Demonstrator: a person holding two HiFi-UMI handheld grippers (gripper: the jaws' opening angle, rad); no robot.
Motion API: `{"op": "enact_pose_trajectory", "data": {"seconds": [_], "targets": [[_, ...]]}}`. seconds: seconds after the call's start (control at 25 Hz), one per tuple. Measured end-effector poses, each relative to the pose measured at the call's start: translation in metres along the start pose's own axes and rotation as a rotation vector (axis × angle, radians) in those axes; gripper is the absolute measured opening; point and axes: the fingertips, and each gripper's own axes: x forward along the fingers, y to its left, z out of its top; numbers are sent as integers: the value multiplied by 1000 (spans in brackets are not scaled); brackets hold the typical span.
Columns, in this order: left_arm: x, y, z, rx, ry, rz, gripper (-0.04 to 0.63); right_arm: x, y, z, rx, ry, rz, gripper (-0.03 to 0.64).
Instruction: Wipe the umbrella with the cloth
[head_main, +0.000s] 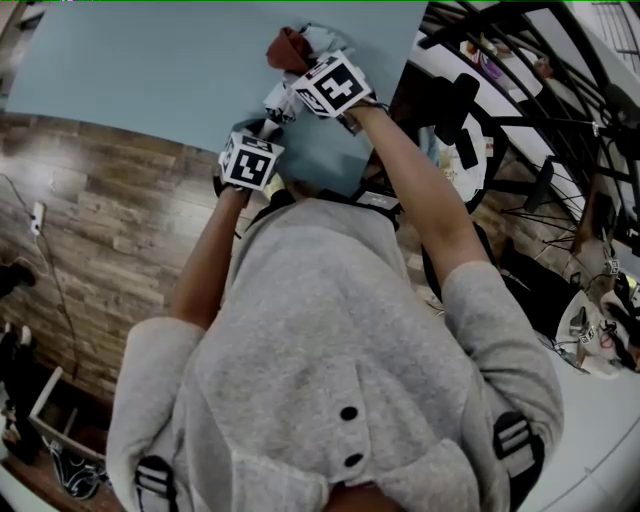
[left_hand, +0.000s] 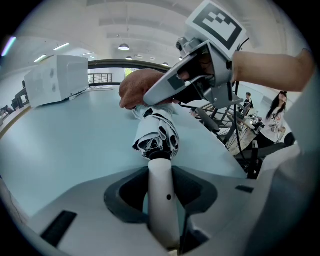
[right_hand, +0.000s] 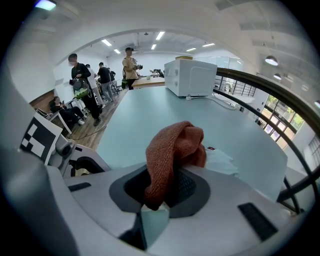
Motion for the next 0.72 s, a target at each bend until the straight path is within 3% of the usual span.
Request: {"op": "enact_pose_trajectory", "data": {"seconds": [0.72], "targets": [[-2,0,-2,-1,-9,-9,155,7,27,-5,-21,21,53,77]]}}
